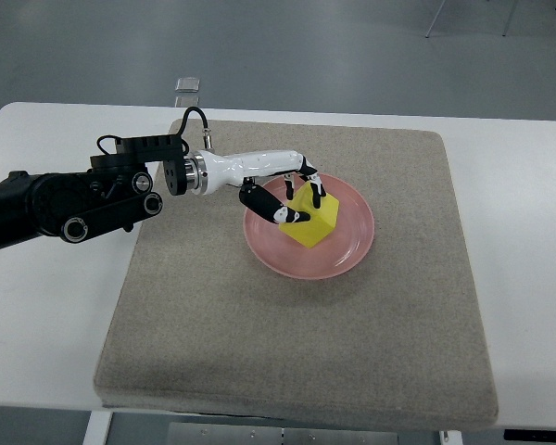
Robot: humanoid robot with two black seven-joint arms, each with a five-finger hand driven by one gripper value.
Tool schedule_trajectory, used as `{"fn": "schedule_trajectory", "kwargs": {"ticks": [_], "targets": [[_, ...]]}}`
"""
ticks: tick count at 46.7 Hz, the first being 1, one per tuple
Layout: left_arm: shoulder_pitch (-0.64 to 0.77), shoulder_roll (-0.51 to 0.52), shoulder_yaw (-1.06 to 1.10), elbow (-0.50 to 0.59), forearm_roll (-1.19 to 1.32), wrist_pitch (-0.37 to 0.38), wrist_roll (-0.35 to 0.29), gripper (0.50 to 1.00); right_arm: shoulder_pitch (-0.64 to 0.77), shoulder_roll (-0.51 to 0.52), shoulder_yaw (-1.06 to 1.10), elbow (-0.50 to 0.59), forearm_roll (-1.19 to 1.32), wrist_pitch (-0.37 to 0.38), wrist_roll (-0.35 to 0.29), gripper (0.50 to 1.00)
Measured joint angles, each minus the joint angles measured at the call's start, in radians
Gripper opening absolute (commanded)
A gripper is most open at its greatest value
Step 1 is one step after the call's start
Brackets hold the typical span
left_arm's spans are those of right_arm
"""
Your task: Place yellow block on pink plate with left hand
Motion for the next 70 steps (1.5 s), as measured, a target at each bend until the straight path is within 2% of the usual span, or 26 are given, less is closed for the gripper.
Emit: {"fn": "schedule_trajectory", "kwargs": {"ticks": [6, 9, 12, 15, 18, 23, 25, 35, 57, 65, 70], "targets": [[0.000, -0.001, -0.001, 0.002, 0.000, 0.008, 0.000, 0.685, -0.001, 0.000, 0.001, 0.000, 0.000, 0.000, 0.000, 0.924], [0.001, -0.001, -0.002, 0.003, 0.000, 0.011, 0.000, 0.752, 0.000, 0.000, 0.000, 0.000, 0.000, 0.000, 0.000, 0.924], [0.005, 0.000, -0.003, 0.003, -0.002, 0.012, 0.000, 0.786, 0.000, 0.000, 0.001, 0.000, 0.000, 0.000, 0.000, 0.924], [0.011, 0.001, -0.005, 0.003, -0.003, 0.012, 0.000, 0.848, 0.000, 0.000, 0.001, 0.000, 0.000, 0.000, 0.000, 0.924], [0.015, 0.003, -0.008, 0.003, -0.006, 0.012, 0.000, 0.881, 0.000, 0.000, 0.001, 0.000, 0.000, 0.000, 0.000, 0.924], [0.015, 0.007, -0.009, 0.003, -0.012, 0.012, 0.000, 0.893, 0.000, 0.000, 0.001, 0.000, 0.000, 0.000, 0.000, 0.924], [0.015, 0.008, -0.010, 0.003, -0.013, 0.012, 0.000, 0.930, 0.000, 0.000, 0.001, 0.000, 0.000, 0.000, 0.000, 0.924], [0.015, 0.014, -0.012, 0.000, -0.017, 0.012, -0.001, 0.956, 0.000, 0.000, 0.001, 0.000, 0.000, 0.000, 0.000, 0.924], [0.010, 0.082, -0.089, 0.005, -0.024, 0.004, -0.002, 0.960, -0.001, 0.000, 0.001, 0.000, 0.000, 0.000, 0.000, 0.924], [0.011, 0.101, -0.110, 0.060, -0.026, 0.009, -0.001, 0.962, 0.000, 0.000, 0.001, 0.000, 0.000, 0.000, 0.000, 0.924], [0.014, 0.095, -0.125, 0.148, -0.038, 0.017, -0.001, 0.962, 0.000, 0.000, 0.001, 0.000, 0.000, 0.000, 0.000, 0.924]]}}
